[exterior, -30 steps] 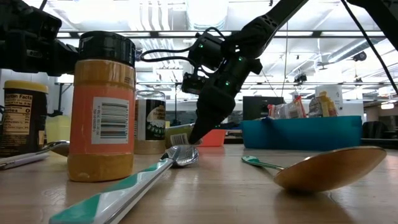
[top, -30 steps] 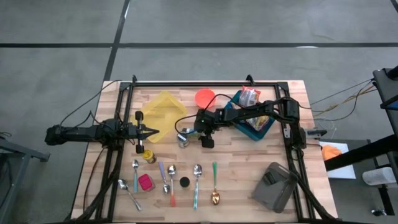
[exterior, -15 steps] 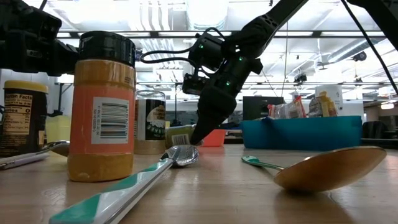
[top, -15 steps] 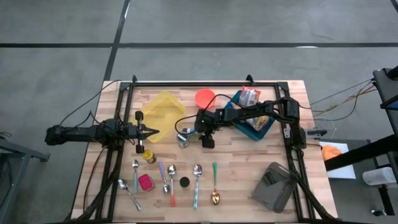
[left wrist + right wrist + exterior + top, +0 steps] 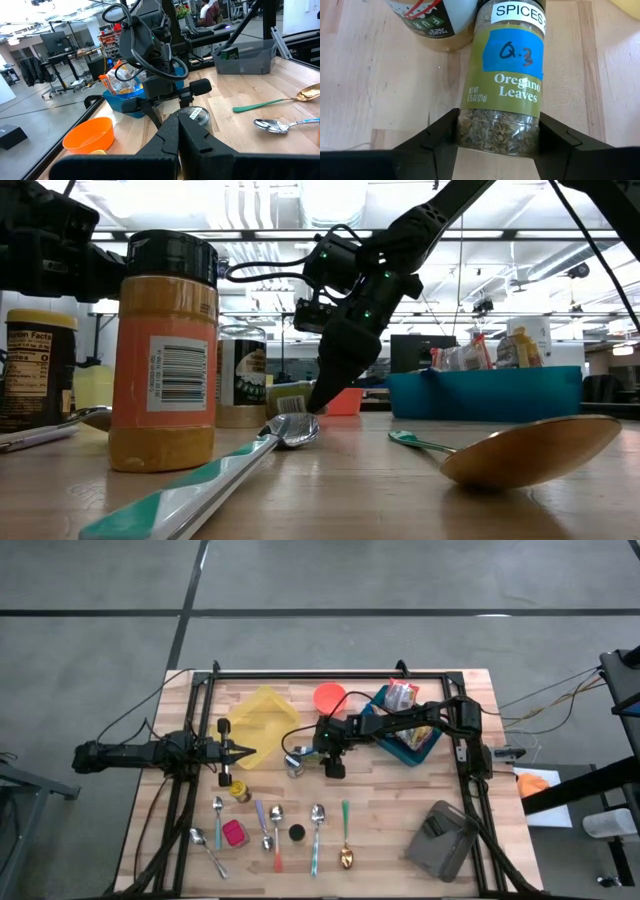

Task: Pick & Place Food Item
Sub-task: Put the green seasoning bottle into the black bin

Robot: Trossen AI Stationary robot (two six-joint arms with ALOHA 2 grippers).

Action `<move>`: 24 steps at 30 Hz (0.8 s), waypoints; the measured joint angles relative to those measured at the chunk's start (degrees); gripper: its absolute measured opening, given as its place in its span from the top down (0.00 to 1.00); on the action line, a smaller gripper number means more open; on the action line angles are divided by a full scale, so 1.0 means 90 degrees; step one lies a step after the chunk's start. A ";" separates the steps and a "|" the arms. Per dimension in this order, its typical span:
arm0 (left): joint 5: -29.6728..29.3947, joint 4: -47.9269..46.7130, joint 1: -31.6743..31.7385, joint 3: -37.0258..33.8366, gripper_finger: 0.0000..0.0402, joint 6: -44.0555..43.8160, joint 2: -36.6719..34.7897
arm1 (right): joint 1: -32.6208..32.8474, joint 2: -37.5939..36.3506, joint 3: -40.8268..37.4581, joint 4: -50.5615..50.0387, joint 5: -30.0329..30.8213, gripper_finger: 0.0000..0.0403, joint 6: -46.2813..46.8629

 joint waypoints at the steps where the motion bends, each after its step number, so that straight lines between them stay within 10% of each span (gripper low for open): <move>1: 0.0000 0.0000 0.0000 0.0000 1.00 0.0000 0.0000 | 0.0000 0.0000 0.0000 0.0000 0.0000 0.51 0.0000; 24: 0.0000 0.0000 0.0000 0.0000 1.00 0.0000 0.0000 | 0.0218 -0.0815 -0.0073 -0.1183 0.0484 0.52 0.0917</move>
